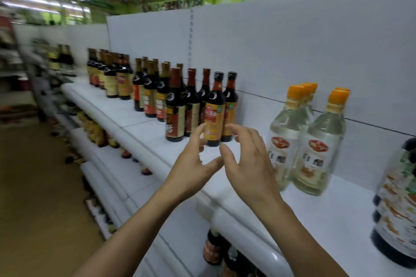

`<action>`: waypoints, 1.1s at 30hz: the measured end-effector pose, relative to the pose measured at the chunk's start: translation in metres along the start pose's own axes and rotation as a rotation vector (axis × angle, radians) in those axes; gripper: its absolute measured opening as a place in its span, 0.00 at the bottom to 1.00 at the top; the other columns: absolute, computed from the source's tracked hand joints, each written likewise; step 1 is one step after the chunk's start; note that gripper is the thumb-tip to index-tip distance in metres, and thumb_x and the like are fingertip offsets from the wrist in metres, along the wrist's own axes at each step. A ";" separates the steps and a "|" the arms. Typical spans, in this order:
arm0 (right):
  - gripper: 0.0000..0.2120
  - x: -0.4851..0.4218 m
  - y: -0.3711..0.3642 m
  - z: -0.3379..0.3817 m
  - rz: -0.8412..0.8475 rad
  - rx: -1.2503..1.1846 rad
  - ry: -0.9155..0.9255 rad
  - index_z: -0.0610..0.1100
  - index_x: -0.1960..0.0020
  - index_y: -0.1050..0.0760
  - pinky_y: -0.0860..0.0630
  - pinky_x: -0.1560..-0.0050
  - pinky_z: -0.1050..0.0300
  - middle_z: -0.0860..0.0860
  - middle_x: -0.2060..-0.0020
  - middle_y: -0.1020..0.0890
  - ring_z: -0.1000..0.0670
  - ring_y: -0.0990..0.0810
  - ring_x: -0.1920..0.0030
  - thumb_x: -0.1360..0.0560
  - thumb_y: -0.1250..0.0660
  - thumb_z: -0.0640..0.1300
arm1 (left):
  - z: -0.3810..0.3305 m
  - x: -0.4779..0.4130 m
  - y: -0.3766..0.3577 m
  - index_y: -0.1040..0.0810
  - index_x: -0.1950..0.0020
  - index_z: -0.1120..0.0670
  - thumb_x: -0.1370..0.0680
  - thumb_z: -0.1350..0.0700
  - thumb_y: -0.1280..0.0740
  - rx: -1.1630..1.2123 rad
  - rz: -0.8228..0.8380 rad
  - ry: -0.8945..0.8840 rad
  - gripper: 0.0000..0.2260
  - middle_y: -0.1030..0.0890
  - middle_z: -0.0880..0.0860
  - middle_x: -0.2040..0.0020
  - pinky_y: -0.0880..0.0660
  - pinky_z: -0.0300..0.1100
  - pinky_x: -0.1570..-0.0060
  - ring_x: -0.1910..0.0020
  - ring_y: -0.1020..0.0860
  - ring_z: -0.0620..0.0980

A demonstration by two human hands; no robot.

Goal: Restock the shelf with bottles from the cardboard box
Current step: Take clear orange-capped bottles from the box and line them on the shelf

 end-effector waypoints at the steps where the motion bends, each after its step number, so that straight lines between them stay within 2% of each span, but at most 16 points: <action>1: 0.18 0.000 -0.013 0.008 0.037 -0.032 0.019 0.54 0.30 0.31 0.33 0.41 0.65 0.59 0.37 0.28 0.59 0.30 0.35 0.19 0.36 0.47 | 0.006 0.006 0.015 0.46 0.20 0.38 0.23 0.43 0.28 -0.009 -0.045 0.019 0.37 0.29 0.43 0.34 0.27 0.47 0.31 0.31 0.30 0.42; 3: 0.19 0.003 -0.046 0.028 0.117 -0.101 0.066 0.54 0.29 0.31 0.32 0.40 0.63 0.60 0.35 0.28 0.58 0.30 0.33 0.19 0.36 0.48 | 0.024 0.023 0.051 0.44 0.20 0.38 0.22 0.44 0.29 -0.036 -0.149 0.062 0.34 0.29 0.45 0.33 0.26 0.47 0.33 0.32 0.29 0.43; 7: 0.18 0.018 -0.122 0.066 0.310 -0.220 0.133 0.54 0.29 0.31 0.28 0.37 0.58 0.60 0.34 0.28 0.57 0.29 0.33 0.18 0.37 0.50 | 0.065 0.067 0.120 0.46 0.19 0.40 0.20 0.46 0.30 -0.079 -0.328 0.179 0.35 0.31 0.44 0.33 0.28 0.39 0.41 0.33 0.29 0.42; 10: 0.18 0.036 -0.182 0.088 0.452 -0.273 0.153 0.54 0.28 0.31 0.28 0.33 0.54 0.58 0.33 0.27 0.57 0.29 0.32 0.18 0.38 0.51 | 0.099 0.105 0.161 0.45 0.19 0.41 0.20 0.47 0.29 -0.122 -0.422 0.273 0.35 0.31 0.48 0.29 0.27 0.42 0.39 0.30 0.29 0.47; 13: 0.18 0.067 -0.248 0.112 0.624 -0.307 0.156 0.53 0.28 0.31 0.28 0.36 0.57 0.57 0.33 0.27 0.56 0.28 0.33 0.18 0.37 0.52 | 0.142 0.152 0.199 0.44 0.18 0.45 0.20 0.51 0.29 -0.146 -0.513 0.390 0.35 0.31 0.52 0.26 0.28 0.33 0.45 0.31 0.28 0.47; 15: 0.19 0.092 -0.288 0.125 0.719 -0.315 0.152 0.52 0.29 0.30 0.27 0.36 0.55 0.56 0.33 0.26 0.55 0.27 0.33 0.18 0.37 0.52 | 0.172 0.185 0.218 0.44 0.19 0.45 0.20 0.51 0.28 -0.155 -0.546 0.476 0.35 0.31 0.52 0.26 0.28 0.35 0.43 0.29 0.29 0.47; 19: 0.18 0.155 -0.362 0.136 0.907 -0.312 0.114 0.51 0.29 0.29 0.25 0.36 0.51 0.54 0.34 0.24 0.53 0.25 0.35 0.19 0.37 0.52 | 0.232 0.254 0.239 0.42 0.19 0.44 0.21 0.48 0.28 -0.174 -0.559 0.666 0.34 0.29 0.53 0.26 0.27 0.44 0.36 0.29 0.28 0.47; 27: 0.20 0.325 -0.486 0.104 1.296 -0.169 0.021 0.50 0.28 0.30 0.26 0.44 0.55 0.50 0.33 0.24 0.51 0.23 0.36 0.19 0.37 0.54 | 0.363 0.385 0.217 0.42 0.19 0.45 0.20 0.46 0.30 -0.077 -0.469 1.007 0.34 0.29 0.52 0.26 0.27 0.44 0.36 0.30 0.27 0.49; 30: 0.20 0.372 -0.509 0.077 1.368 -0.145 -0.062 0.50 0.29 0.29 0.24 0.42 0.53 0.50 0.34 0.23 0.49 0.22 0.38 0.19 0.36 0.53 | 0.397 0.411 0.197 0.41 0.19 0.47 0.20 0.47 0.29 -0.048 -0.450 1.060 0.34 0.29 0.53 0.26 0.25 0.45 0.36 0.29 0.27 0.50; 32: 0.19 0.404 -0.529 0.057 1.420 -0.130 -0.108 0.50 0.30 0.29 0.22 0.42 0.52 0.52 0.37 0.23 0.49 0.21 0.40 0.19 0.36 0.52 | 0.428 0.428 0.183 0.41 0.19 0.48 0.20 0.49 0.29 -0.021 -0.424 1.087 0.33 0.27 0.52 0.28 0.24 0.45 0.35 0.32 0.25 0.49; 33: 0.18 0.427 -0.543 0.042 1.452 -0.123 -0.138 0.50 0.30 0.29 0.22 0.43 0.52 0.53 0.39 0.23 0.49 0.21 0.41 0.18 0.37 0.52 | 0.452 0.442 0.170 0.40 0.20 0.48 0.20 0.50 0.29 0.008 -0.414 1.115 0.32 0.26 0.51 0.29 0.23 0.42 0.37 0.36 0.23 0.46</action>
Point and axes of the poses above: each hand's wrist, its own x-axis away from the middle knuckle, its own y-axis out of the back of the hand, z = x × y, the point moved 9 cm from there along -x, towards the middle knuckle
